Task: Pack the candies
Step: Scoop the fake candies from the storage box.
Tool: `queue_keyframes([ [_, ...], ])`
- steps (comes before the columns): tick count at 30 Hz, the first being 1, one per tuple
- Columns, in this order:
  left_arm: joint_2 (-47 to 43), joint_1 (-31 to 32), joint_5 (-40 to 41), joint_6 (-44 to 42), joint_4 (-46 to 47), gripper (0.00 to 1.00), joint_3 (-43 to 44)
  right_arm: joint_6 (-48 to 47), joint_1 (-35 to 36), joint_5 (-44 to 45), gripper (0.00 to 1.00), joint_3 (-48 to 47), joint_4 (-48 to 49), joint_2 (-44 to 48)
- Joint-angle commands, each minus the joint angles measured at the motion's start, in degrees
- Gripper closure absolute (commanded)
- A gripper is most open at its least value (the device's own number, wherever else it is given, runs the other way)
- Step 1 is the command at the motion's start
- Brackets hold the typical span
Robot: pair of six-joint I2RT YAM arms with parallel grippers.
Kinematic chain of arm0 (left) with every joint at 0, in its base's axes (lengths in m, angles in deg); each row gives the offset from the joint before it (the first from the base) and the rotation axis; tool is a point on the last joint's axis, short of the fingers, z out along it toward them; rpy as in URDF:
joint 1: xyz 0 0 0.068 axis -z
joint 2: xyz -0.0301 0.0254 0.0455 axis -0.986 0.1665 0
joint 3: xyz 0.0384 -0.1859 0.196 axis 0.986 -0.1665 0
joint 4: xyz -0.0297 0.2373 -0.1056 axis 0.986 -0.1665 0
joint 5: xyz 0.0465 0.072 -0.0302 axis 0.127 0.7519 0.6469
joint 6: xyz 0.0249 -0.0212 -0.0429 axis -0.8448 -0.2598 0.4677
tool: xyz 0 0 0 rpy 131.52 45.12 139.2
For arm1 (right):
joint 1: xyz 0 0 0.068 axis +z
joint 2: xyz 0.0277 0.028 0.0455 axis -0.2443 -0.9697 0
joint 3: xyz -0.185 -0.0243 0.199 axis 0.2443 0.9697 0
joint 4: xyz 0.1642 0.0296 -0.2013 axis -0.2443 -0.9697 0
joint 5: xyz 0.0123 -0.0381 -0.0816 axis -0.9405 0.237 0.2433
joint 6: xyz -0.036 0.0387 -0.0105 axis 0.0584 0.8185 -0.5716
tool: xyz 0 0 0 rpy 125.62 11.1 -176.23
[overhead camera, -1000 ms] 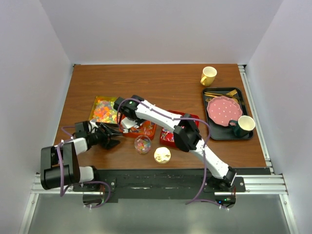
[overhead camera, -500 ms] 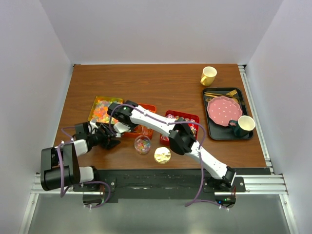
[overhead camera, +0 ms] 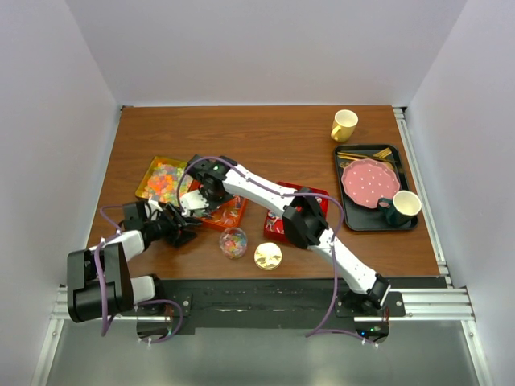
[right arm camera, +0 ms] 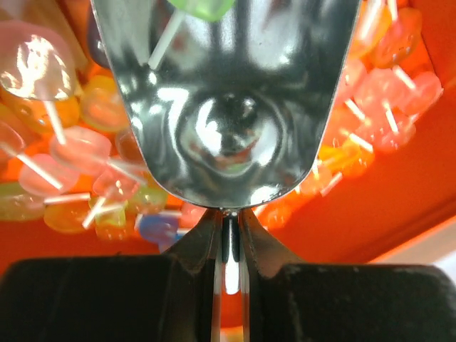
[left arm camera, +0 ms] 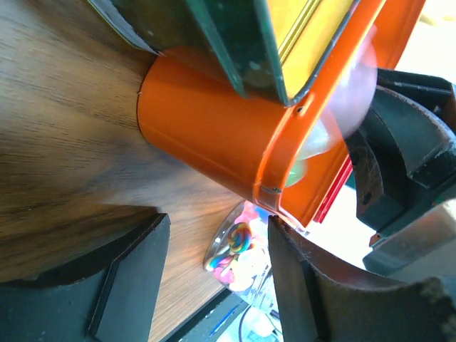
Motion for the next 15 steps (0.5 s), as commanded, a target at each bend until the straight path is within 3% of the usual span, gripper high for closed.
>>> queue_keyframes([
  [1,0.77,-0.17,8.52,-6.45,-7.56,0.36,1.85,0.51,-0.63,-13.44,1.00,2.75,3.73,3.57],
  [4,0.85,-0.17,7.74,-7.95,-10.20,0.34,4.57,1.29,-1.95,-16.61,1.00,3.98,3.64,4.98],
  [15,6.12,-0.17,2.82,-16.83,-27.67,0.31,23.29,-1.16,-3.36,-9.24,1.00,6.96,0.04,9.45],
])
